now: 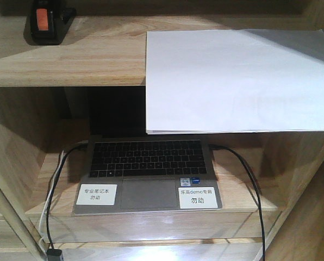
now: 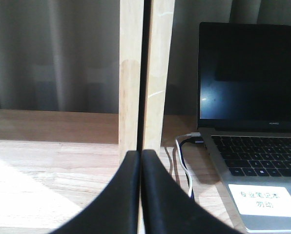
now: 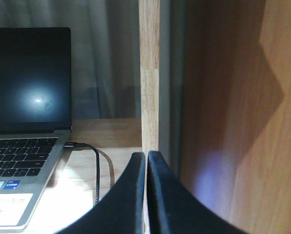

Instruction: Grab stapler and paper to desk for stapling

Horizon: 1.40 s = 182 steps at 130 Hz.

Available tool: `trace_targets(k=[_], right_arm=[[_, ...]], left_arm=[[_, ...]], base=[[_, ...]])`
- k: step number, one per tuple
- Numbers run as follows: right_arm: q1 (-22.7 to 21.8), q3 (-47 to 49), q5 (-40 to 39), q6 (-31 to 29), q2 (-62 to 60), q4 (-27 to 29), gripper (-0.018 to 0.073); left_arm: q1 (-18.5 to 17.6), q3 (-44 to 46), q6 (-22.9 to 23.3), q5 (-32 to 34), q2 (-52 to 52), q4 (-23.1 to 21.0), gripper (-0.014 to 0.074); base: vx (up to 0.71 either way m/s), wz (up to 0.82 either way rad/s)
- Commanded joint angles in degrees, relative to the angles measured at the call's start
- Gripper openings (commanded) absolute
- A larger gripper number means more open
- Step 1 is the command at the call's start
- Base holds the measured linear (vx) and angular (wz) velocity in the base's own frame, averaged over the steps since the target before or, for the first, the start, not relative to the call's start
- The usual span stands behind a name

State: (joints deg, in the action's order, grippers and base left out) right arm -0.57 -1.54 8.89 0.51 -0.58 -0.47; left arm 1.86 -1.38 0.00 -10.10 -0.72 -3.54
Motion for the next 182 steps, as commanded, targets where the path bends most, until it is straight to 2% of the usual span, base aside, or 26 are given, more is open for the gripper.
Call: trace_targets(k=[1, 121, 138, 153, 172, 182], right_arm=[[-0.1, -0.3, -4.0, -0.5, -0.6, -0.2, -0.0006], [-0.1, -0.3, -4.1, -0.5, -0.6, -0.5, -0.0006], [-0.1, -0.2, -7.3, -0.5, -0.6, -0.5, -0.0006], [-0.1, -0.2, -12.1, -0.5, -0.6, -0.5, -0.0006], [-0.1, -0.1, -19.8, -0.5, -0.6, -0.5, -0.0006], [-0.1, 0.1, -25.0, -0.5, -0.6, -0.5, -0.0006]], left_arm=[[0.0, -0.6, 0.4, 4.4, -0.9, -0.5, -0.0006], [0.0, -0.6, 0.0, 4.5, -0.9, -0.3, -0.0006], [0.0, -0.6, 0.0, 6.0, -0.9, -0.1, -0.0006], [0.0, -0.6, 0.3, 9.7, -0.9, -0.1, -0.0006], [0.0, -0.6, 1.5, 21.0, -0.9, -1.6, -0.0006], [0.0, -0.4, 1.5, 29.6, -0.9, -1.6, -0.0006]], base=[[0.00, 0.00], [0.00, 0.00], [0.00, 0.00], [0.00, 0.00], [0.00, 0.00], [0.00, 0.00]])
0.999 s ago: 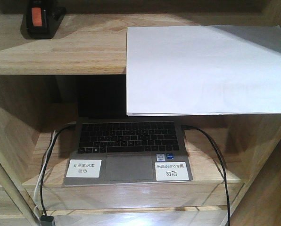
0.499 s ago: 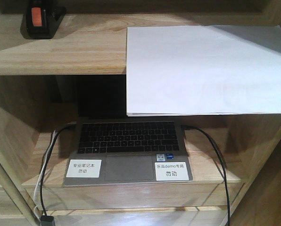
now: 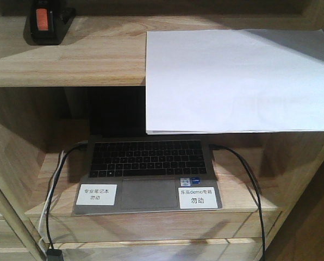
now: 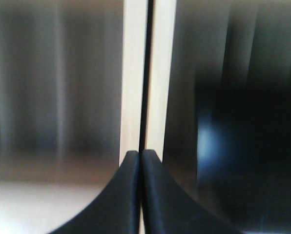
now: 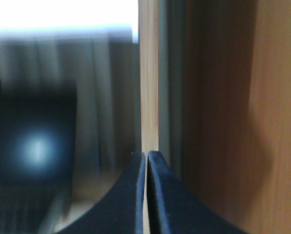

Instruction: Grab stapler and paper to desk for stapling

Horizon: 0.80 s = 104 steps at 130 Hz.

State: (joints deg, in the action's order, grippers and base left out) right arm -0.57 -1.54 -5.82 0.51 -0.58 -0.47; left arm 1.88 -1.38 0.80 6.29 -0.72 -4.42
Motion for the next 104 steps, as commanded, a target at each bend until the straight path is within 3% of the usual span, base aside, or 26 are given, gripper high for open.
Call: trace_targets(k=[1, 14, 26, 56, 76, 104], right_arm=[[-0.1, 0.3, -11.4, -0.5, -0.6, -0.5, -0.0006], [-0.1, 3.0, -13.0, -0.5, -0.6, -0.4, -0.0006], [-0.1, 7.8, -13.0, -0.5, -0.6, -0.4, -0.0006], [-0.1, 25.1, -10.9, -2.6, 4.4, -0.2, -0.0006], [-0.1, 38.8, -7.6, -2.5, 12.7, -0.2, -0.0006], [-0.1, 56.2, 7.2, -2.5, 25.8, -0.2, -0.0006]], left_arm=[[0.0, -0.4, 0.8, 13.9, -0.9, -0.8, -0.0006], [0.0, 1.5, 0.8, 21.0, -0.9, -0.8, -0.0006], [0.0, 6.7, 0.8, 20.6, -0.8, -0.8, -0.0006], [0.0, 29.0, 0.5, 9.8, 5.3, -0.7, -0.0006], [0.0, 45.5, 0.5, -2.0, 13.3, -0.7, -0.0006], [0.0, 59.8, 0.5, -15.6, 24.6, -0.7, 0.0004]], base=[[0.00, 0.00], [0.00, 0.00], [0.00, 0.00], [0.00, 0.00], [0.00, 0.00], [0.00, 0.00]])
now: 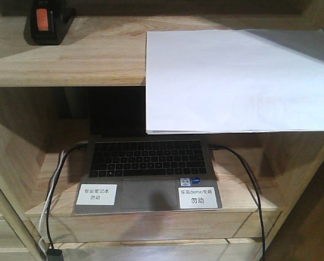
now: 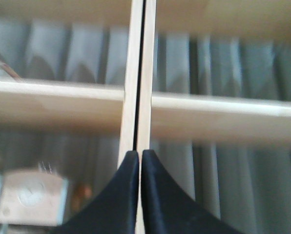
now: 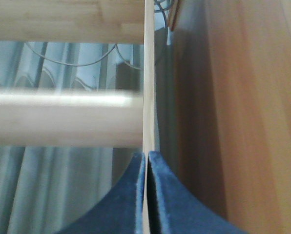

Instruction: Grab stapler and paper to desk for stapling

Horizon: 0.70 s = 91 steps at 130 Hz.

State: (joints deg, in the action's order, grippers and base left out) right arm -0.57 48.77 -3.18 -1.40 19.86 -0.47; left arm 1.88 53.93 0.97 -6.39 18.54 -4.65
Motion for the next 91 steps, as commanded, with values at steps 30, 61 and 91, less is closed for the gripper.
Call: trace_targets(k=[30, 61, 91], right_arm=[[-0.1, 10.3, 16.8, -0.6, 15.7, -0.2, 0.0015], [-0.1, 10.2, 23.2, -0.4, 20.2, 0.5, 0.0132], [-0.1, 10.2, 23.0, -0.4, 20.3, 0.5, 0.0515]], left_arm=[[0.0, 5.2, 0.4, -11.2, 12.6, -0.5, 0.0091], [0.0, 5.2, 0.4, -19.6, 14.4, -0.5, 0.0361], [0.0, 5.2, 0.6, -20.7, 14.4, -0.9, 0.0734]], base=[[0.00, 0.00], [0.00, 0.00], [0.00, 0.00]])
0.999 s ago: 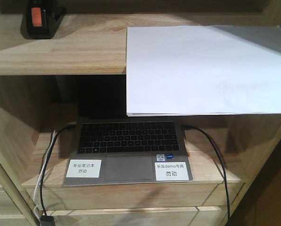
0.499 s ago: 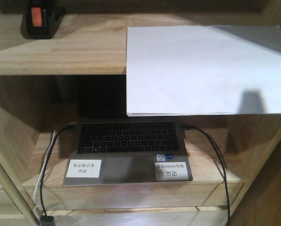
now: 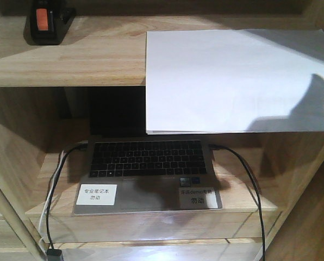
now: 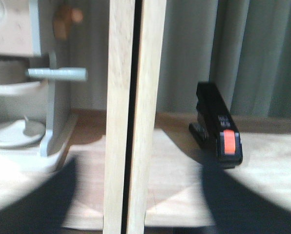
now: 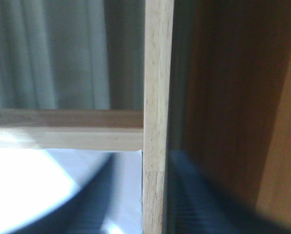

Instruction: Grab stapler and paper to desk for stapling

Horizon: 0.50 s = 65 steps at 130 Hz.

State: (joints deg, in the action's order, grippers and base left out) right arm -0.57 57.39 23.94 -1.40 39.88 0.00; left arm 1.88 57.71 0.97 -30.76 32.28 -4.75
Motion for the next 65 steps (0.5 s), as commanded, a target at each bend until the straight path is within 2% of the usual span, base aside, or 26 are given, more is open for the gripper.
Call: trace_targets(k=[1, 6, 16, 29, 39, 65], right_arm=[[-0.1, 1.6, -4.2, -0.4, 0.3, 0.0, 0.0515], [-0.1, 1.6, -4.2, -0.4, 0.3, 0.0, 0.0606], [-0.1, 1.6, -4.2, -0.4, 0.3, 0.0, 0.0730], [-0.1, 1.6, -4.2, -0.4, 0.3, 0.0, 0.0726], [-0.1, 1.6, -4.2, -0.4, 0.3, 0.0, 0.0719], [-0.1, 1.6, -4.2, -0.4, 0.3, 0.0, 0.0666]], left_arm=[[0.0, 1.4, 0.6, 3.6, 0.7, -0.8, 0.0736], [0.0, 1.4, 0.6, 3.3, 0.7, -0.6, 0.0734], [0.0, 1.4, 0.6, 2.9, 0.7, -0.3, 0.0728], [-0.2, 1.4, 0.6, 3.0, 0.7, -0.3, 0.0722], [-1.9, 1.4, 0.6, 3.5, 0.9, -0.4, 0.0719], [-11.8, 1.4, 0.5, 5.4, 3.8, -0.4, 0.0712]], base=[[0.00, 0.00], [0.00, 0.00], [0.00, 0.00], [0.00, 0.00], [0.00, 0.00], [0.00, 0.00]])
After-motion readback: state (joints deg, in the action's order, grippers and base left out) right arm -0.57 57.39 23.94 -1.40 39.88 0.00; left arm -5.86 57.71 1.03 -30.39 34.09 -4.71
